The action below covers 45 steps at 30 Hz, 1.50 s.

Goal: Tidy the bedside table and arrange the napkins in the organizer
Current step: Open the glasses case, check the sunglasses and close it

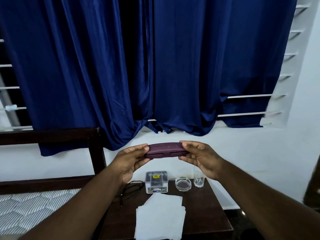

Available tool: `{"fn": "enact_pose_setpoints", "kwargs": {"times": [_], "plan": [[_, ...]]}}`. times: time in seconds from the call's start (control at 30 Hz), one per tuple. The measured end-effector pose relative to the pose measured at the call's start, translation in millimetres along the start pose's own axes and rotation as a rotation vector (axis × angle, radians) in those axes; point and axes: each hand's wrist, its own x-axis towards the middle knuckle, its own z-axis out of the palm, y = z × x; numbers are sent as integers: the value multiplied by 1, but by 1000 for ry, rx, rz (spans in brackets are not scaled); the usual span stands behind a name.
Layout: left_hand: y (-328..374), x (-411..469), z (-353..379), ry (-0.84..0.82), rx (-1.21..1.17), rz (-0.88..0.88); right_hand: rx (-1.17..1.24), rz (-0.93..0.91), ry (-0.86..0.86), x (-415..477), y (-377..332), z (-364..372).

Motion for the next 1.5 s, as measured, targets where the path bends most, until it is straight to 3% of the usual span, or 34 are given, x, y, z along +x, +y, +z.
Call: {"fn": "enact_pose_setpoints", "kwargs": {"times": [0.77, 1.2, 1.5], "plan": [[-16, 7, -47, 121, -45, 29, -30, 68, -31, 37, 36, 26], [-77, -11, -135, 306, -52, 15, -138, 182, -44, 109, 132, 89], [-147, -14, -208, 467, -43, -109, -255, 326, -122, 150, 234, 132]]}}
